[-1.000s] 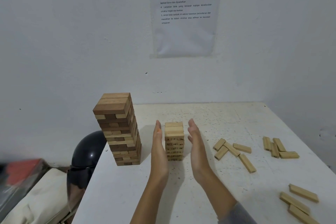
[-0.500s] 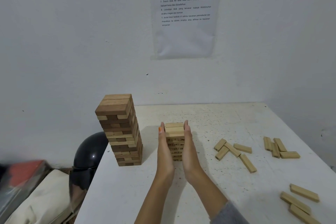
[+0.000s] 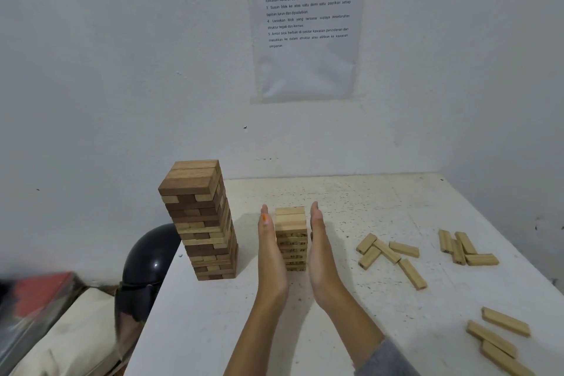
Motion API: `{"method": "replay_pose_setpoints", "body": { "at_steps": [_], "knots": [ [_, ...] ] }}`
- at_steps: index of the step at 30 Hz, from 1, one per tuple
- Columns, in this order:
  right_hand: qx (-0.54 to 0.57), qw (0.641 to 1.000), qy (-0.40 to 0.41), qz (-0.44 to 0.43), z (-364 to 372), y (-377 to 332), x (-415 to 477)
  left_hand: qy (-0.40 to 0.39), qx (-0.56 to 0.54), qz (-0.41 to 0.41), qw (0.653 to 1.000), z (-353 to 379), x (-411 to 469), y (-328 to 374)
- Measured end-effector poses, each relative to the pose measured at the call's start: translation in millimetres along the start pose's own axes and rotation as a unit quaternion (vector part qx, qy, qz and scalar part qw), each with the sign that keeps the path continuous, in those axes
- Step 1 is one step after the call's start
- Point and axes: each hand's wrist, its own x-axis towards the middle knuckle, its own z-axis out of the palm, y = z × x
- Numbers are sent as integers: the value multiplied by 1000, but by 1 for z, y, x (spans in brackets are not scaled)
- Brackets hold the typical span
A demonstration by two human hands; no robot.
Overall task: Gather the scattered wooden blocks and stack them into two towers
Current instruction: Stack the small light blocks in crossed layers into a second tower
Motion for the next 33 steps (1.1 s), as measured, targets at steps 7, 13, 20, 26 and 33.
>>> {"method": "replay_pose_setpoints", "body": {
  "at_steps": [7, 13, 20, 26, 33],
  "knots": [
    [-19, 995, 61, -77, -29, -20, -10, 13, 135, 216, 967, 9, -18, 6],
    [-37, 980, 118, -157, -65, -41, -19, -70, 157, 298, 939, 46, -27, 9],
    [-109, 951, 237, -164, -121, -32, -18, -144, 221, 274, 925, 77, -25, -17],
    [-317, 911, 253, -74, -167, 4, -13, -217, 345, 238, 882, 81, -1, -56],
    [-400, 886, 228, -60, -185, 21, -12, -298, 461, 286, 785, 96, 22, -85]
  ]
}}
